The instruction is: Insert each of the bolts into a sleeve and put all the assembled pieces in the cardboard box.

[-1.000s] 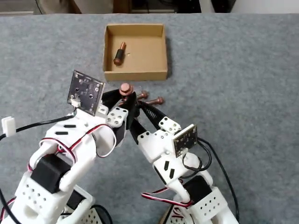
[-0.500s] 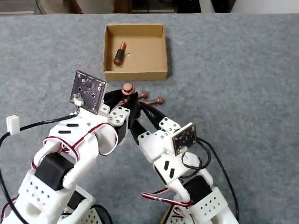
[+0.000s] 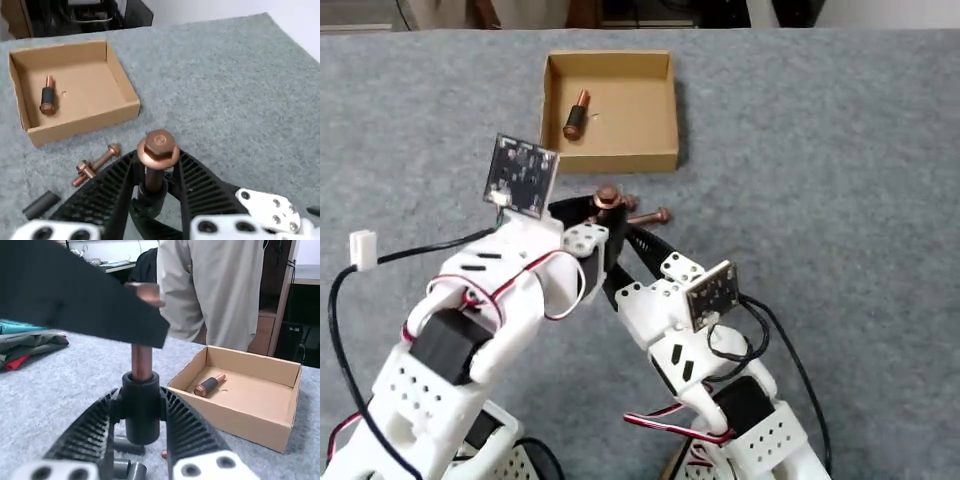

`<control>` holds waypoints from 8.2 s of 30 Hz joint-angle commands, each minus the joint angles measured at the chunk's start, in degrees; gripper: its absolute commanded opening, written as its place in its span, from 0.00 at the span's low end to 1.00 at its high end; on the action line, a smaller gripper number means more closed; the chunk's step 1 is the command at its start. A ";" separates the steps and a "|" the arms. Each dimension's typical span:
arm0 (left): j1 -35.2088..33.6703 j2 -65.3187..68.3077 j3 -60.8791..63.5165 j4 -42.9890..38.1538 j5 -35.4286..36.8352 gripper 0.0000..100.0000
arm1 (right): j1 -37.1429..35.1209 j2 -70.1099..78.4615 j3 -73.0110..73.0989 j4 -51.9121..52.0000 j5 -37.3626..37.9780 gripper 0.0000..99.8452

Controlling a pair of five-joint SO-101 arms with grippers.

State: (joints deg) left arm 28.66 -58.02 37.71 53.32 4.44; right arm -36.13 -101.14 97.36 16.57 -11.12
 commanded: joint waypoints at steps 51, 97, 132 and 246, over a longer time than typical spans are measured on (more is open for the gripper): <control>-38.68 4.09 -10.11 26.29 -11.25 0.02 | 10.95 57.63 -44.44 -1.41 7.30 0.00; -38.51 -3.03 0.35 21.80 -11.25 0.04 | 14.73 136.75 -118.46 13.63 7.38 0.22; -52.40 6.37 1.93 22.24 -11.25 0.15 | -9.19 135.96 -117.85 68.13 -2.02 0.19; -12.40 97.10 -73.05 35.96 30.68 0.13 | 36.97 93.93 -89.54 57.85 1.05 0.00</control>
State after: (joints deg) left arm 15.82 39.12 -32.79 90.07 34.42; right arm -0.18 -4.44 7.96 75.38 -10.33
